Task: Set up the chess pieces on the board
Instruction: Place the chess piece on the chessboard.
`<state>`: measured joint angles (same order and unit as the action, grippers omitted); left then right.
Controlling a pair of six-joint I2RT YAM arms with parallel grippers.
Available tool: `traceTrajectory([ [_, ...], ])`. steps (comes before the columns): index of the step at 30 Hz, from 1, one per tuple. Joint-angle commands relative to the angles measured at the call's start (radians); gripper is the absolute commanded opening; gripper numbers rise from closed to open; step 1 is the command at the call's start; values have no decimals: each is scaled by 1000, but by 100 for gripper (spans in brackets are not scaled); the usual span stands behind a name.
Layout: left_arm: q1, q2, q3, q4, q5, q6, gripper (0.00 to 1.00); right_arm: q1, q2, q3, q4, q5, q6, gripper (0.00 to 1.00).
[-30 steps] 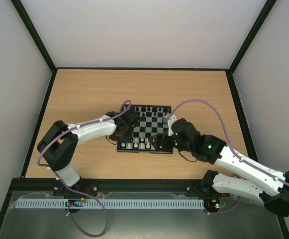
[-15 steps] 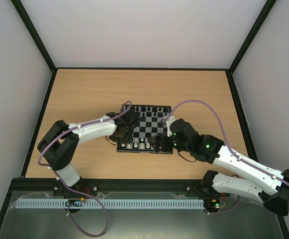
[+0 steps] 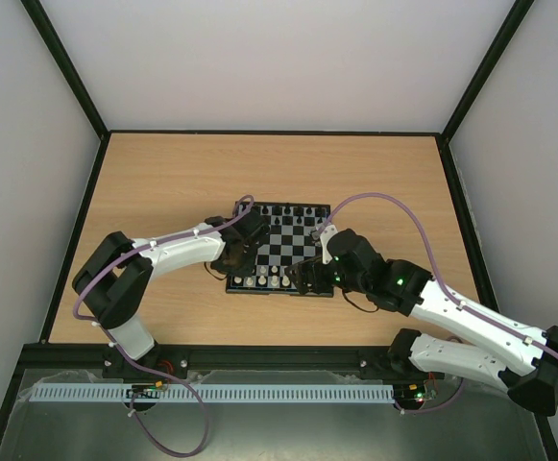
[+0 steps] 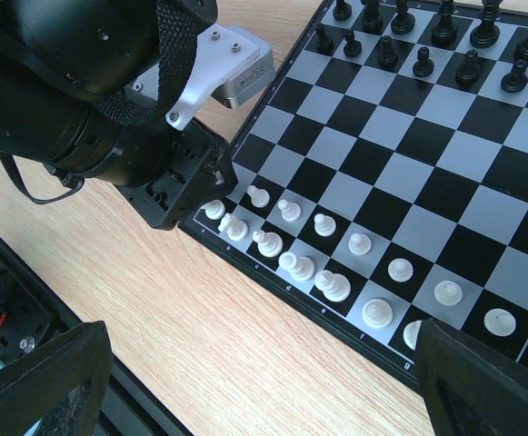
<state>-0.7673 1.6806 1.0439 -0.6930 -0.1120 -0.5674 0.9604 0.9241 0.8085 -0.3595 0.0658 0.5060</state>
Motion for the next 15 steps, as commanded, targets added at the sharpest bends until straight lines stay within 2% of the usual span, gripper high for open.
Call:
traceTrajectory([
  [1, 7, -8, 7, -5, 0, 4, 23, -3, 2, -13, 11, -7, -1, 92],
  [15, 6, 3, 15, 2, 3, 6, 11, -3, 11, -15, 18, -10, -3, 92],
])
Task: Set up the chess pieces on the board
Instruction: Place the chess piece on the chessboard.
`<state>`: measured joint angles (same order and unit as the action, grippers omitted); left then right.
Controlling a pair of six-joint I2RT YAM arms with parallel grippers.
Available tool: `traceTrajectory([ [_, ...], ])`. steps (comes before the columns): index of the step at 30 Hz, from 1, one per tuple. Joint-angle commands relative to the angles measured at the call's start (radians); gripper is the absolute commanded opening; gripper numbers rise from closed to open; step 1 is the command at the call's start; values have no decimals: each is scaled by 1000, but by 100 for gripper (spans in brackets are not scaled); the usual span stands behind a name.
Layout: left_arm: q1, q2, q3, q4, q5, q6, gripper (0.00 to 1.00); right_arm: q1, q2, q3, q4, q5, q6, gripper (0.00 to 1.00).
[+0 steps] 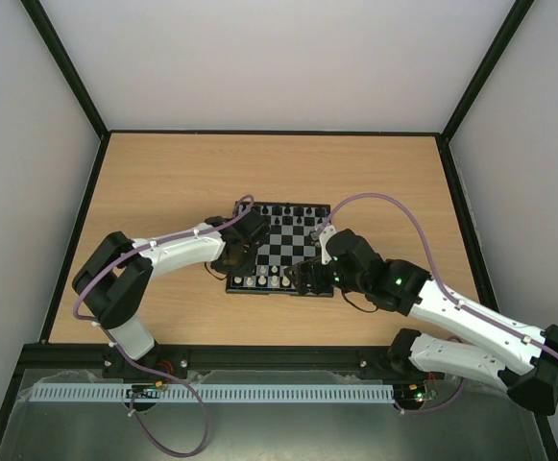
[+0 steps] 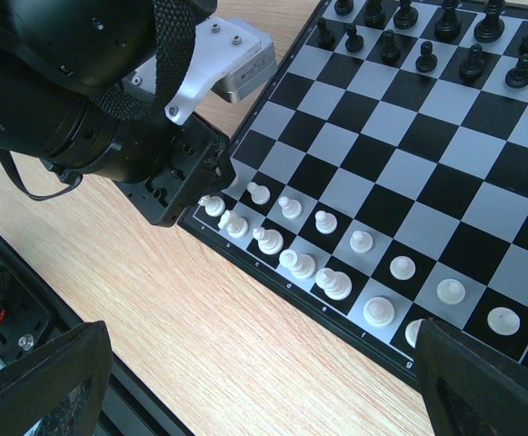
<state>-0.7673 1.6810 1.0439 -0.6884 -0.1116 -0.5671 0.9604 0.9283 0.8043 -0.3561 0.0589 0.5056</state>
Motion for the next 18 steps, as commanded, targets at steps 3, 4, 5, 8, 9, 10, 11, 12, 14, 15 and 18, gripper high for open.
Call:
traceTrajectory([
  [3, 7, 9, 20, -1, 1, 7, 10, -3, 8, -13, 14, -6, -3, 91],
  [4, 6, 11, 24, -1, 1, 8, 10, -3, 7, -13, 15, -4, -2, 91],
  [5, 7, 14, 27, 0, 1, 9, 10, -3, 7, -13, 16, -5, -3, 91],
  [8, 7, 19, 30, 4, 2, 10, 10, -3, 9, -13, 16, -5, -3, 91],
  [9, 6, 20, 31, 5, 3, 10, 10, -3, 9, -14, 16, -7, -3, 91],
  [10, 6, 21, 31, 5, 3, 11, 10, -3, 9, -12, 16, -7, -3, 92],
  [11, 6, 22, 30, 8, 3, 10, 10, -3, 10, -13, 16, -7, -3, 91],
  [12, 6, 23, 31, 8, 4, 10, 10, -4, 10, -13, 17, -8, -3, 92],
  [14, 6, 23, 31, 11, 6, 11, 10, -3, 13, -13, 17, -10, -4, 91],
  [15, 7, 23, 32, 11, 5, 11, 10, -3, 15, -13, 17, -10, -4, 91],
  [18, 7, 26, 33, 11, 0, 12, 12, -3, 19, -13, 19, -16, -4, 91],
])
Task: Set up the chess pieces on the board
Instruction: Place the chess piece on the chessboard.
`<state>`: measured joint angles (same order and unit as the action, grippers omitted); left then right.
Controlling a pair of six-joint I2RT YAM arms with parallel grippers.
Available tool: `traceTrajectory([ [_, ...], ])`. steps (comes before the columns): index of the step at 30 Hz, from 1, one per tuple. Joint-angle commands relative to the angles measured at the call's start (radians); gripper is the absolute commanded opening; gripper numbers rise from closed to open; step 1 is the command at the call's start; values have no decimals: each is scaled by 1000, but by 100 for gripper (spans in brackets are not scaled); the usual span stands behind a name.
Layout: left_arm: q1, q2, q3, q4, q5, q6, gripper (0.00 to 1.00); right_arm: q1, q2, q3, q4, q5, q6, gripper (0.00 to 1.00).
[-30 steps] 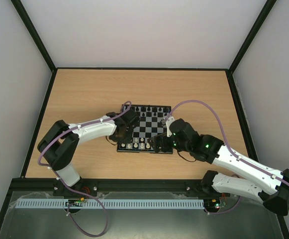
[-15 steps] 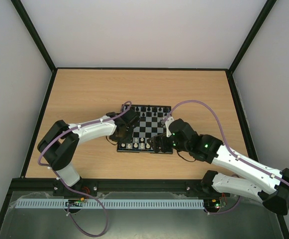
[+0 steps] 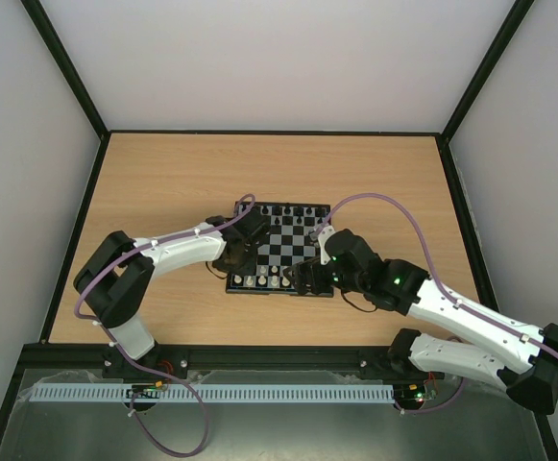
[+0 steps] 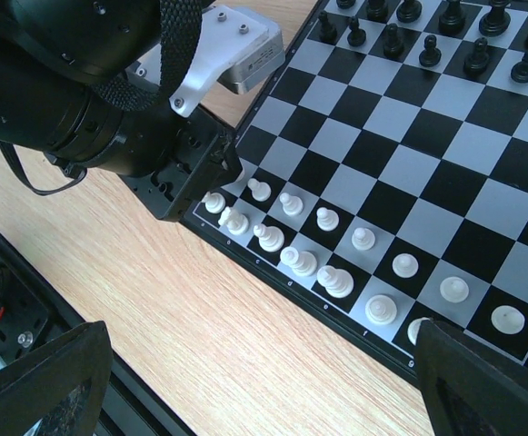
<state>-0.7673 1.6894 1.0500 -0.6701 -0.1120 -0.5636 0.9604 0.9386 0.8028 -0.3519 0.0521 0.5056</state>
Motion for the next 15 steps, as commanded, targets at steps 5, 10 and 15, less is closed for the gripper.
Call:
traceTrajectory([
  [5, 7, 20, 31, -14, -5, 9, 25, -3, 12, -13, 16, -14, -5, 91],
  [10, 8, 6, 49, -33, -17, 8, 31, -3, 14, -13, 17, -21, -6, 91],
  [15, 8, -37, 93, -74, -46, 7, 32, -3, 16, -13, 18, -19, -6, 91],
])
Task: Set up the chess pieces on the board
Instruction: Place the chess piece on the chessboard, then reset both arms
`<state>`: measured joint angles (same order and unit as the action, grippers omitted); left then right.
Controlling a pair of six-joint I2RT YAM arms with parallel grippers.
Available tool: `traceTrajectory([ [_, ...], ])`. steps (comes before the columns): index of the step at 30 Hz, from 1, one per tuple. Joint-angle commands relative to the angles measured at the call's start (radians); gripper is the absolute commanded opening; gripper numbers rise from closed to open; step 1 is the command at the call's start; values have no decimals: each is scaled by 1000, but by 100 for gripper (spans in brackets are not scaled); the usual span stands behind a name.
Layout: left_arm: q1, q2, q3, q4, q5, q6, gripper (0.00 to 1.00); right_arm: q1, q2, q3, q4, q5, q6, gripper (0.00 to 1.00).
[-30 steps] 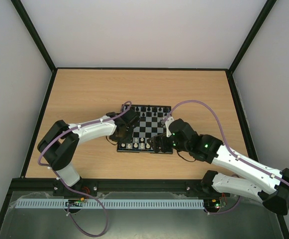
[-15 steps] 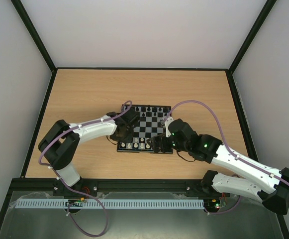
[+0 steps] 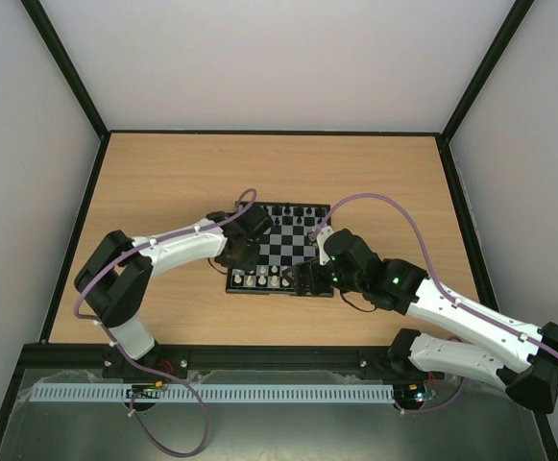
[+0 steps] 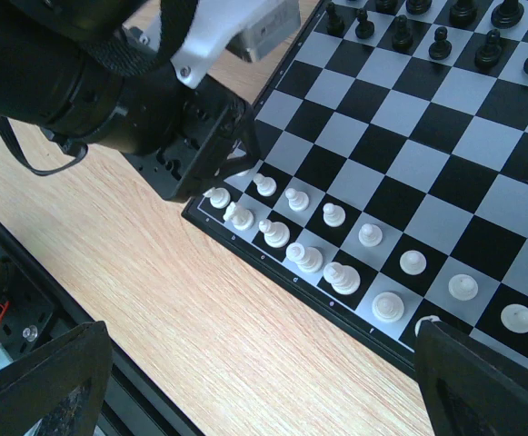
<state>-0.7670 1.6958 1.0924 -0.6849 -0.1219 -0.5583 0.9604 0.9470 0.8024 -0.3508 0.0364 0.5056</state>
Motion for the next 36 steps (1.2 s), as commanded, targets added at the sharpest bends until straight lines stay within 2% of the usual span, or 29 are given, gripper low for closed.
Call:
traceTrajectory([
  [1, 8, -53, 63, -70, -45, 1, 32, -3, 8, -12, 19, -2, -6, 92],
  [8, 15, -144, 134, -118, -98, 0, 37, -4, 17, -7, 13, 12, -6, 92],
  [13, 17, -218, 153, -110, -112, -3, 42, -4, 26, -5, 8, 28, -3, 99],
  [23, 15, -434, 38, 43, -77, -49, 53, -3, 54, 8, 1, 43, -8, 99],
  [25, 15, -488, -3, 109, -62, -68, 58, -3, 55, 10, 6, 51, -9, 99],
  [27, 14, -543, -50, 174, -53, -93, 69, -3, 55, 11, 12, 67, -14, 99],
  [28, 12, -570, -74, 207, -45, -105, 92, -3, 53, 11, 16, 82, -17, 99],
  [29, 13, -593, -96, 234, -36, -109, 98, -4, 53, 11, 21, 93, -23, 99],
  [33, 7, -654, -153, 292, -74, -120, 99, -4, 55, -3, 51, 157, -53, 99],
  [36, 5, -691, -182, 280, -173, -135, 99, -3, 61, -14, 73, 248, -64, 99],
])
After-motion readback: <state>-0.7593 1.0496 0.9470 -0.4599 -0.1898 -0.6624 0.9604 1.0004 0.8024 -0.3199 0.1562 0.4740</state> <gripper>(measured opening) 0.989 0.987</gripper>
